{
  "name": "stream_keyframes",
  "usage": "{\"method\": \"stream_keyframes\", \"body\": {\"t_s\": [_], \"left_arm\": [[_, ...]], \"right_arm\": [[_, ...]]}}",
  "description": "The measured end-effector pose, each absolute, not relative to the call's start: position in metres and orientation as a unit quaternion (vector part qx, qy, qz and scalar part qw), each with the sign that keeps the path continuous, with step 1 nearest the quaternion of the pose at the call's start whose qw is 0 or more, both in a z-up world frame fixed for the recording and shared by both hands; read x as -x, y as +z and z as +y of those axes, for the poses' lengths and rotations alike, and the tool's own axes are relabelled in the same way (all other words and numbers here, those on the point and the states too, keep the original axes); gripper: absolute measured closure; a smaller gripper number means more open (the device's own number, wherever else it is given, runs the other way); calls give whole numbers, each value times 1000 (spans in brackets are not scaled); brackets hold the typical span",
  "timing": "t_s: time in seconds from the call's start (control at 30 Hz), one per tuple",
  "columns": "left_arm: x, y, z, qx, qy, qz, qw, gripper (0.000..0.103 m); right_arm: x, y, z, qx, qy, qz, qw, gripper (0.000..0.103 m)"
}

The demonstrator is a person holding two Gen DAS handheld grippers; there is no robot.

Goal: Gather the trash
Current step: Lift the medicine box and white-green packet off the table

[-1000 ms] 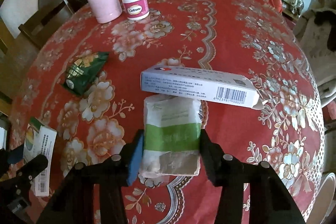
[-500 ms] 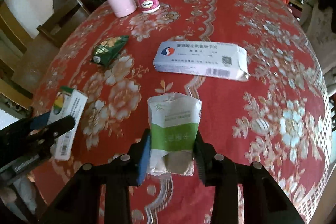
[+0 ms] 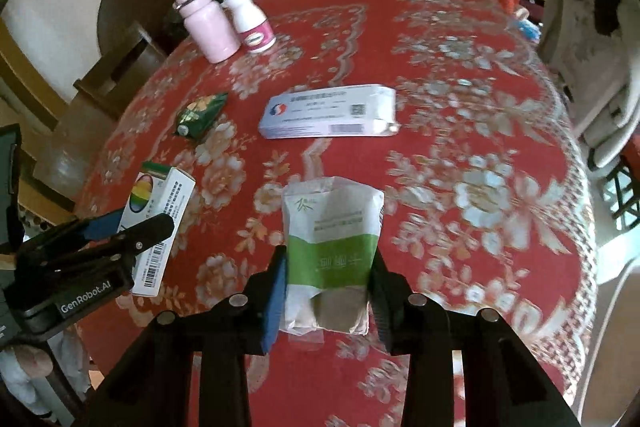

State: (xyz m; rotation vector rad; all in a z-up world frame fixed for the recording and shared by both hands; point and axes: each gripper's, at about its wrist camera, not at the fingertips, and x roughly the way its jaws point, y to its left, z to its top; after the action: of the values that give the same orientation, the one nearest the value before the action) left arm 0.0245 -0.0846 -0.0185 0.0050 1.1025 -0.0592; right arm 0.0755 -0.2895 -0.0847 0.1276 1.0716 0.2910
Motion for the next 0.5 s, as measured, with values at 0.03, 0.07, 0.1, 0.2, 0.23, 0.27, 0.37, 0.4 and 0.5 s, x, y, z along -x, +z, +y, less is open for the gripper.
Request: {"method": "stream_keyframes", "body": {"t_s": [0.03,0.07,0.1,0.2,0.23,0.27,0.37,0.4,0.5], "left_arm": [[-24,-18,-90,-4,-31,523,852,52],[-24,-16,-96,-6,-36,522,852,52],[-23,-15,-104,-9,-41,520,853,52],[-20,-11,-127,-19,-57,516,855,52],[-20,-10,-133,-22,-61,515,855,52],[-19,-9,-141,-26,-67,513,855,52],[-15,-5,-167,-38,-87,509,856,52],[-15,-3,-177,-43,-95,507,856,52],[-12,0,-201,-53,-115,502,856,52]], "right_arm": [[-73,-83,-296,-63,134,507,849,67],[-70,-82,-301,-65,130,506,850,67],[-67,-80,-308,-67,125,504,852,67],[-57,-76,-330,-77,109,498,857,67],[-54,-74,-337,-80,104,497,858,67],[-52,-73,-344,-83,99,496,859,67],[-42,-69,-367,-91,80,491,863,67],[-38,-67,-375,-95,73,489,864,67],[-28,-64,-399,-105,53,484,867,67]]}}
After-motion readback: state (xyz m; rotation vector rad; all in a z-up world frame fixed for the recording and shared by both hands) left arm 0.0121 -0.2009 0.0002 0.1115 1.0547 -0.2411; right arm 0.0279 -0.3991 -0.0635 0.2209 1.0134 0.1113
